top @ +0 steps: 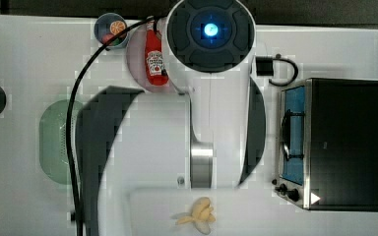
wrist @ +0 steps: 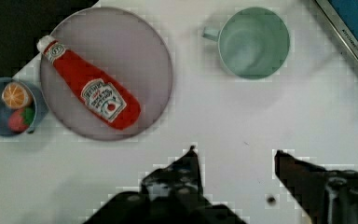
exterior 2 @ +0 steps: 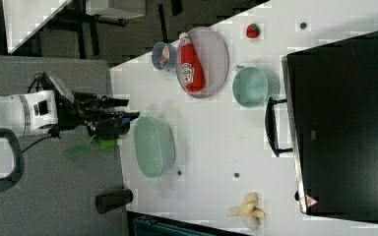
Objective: Drag strainer left to right.
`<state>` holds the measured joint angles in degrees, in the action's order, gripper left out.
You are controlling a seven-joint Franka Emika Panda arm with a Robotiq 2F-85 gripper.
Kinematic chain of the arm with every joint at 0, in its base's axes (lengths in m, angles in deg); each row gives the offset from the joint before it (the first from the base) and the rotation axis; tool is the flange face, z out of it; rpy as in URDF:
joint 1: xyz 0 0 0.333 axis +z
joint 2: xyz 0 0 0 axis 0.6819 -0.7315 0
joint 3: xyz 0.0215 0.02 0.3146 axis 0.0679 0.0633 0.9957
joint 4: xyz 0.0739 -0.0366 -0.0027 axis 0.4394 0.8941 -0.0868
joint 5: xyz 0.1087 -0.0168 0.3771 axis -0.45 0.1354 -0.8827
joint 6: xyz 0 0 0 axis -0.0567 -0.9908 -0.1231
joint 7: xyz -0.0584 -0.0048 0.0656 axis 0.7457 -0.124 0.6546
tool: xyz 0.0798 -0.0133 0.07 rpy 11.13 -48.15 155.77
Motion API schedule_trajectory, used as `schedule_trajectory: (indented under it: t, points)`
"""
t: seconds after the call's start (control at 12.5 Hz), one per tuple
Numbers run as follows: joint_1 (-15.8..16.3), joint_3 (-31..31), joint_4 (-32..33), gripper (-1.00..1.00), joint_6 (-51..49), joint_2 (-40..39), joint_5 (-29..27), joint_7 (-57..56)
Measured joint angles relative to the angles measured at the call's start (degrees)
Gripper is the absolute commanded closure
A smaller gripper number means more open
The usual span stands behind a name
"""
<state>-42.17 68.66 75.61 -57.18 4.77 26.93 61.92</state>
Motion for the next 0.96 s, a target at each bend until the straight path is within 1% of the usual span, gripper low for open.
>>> schedule_trajectory:
  t: [0.08, 0.16, 0.24, 0.32, 0.48, 0.64, 0.8, 0.96]
  points:
    - [-0.21, -0.22, 6.55, -0.59, -4.13, 5.43, -0.06, 3.03]
    - [-0.54, -0.22, 11.75, -0.81, -7.75, 11.42, 0.41, 5.57]
    - [-0.81, -0.21, 15.39, -0.99, -9.38, 16.75, 0.85, 7.41]
    - [-0.79, -0.13, 16.95, -1.0, -8.59, 20.94, 0.74, 8.65]
    - [-1.45, 1.3, 14.6, -1.0, -4.78, 24.8, -0.54, 9.84]
    - [-1.48, 4.84, 11.19, -1.0, -2.17, 24.36, -2.92, 12.71]
    - [-1.37, 10.49, 11.02, -1.0, 0.1, 22.36, -2.59, 15.91]
    - [-1.38, 16.76, 11.97, -1.0, 2.36, 18.64, -2.73, 22.16]
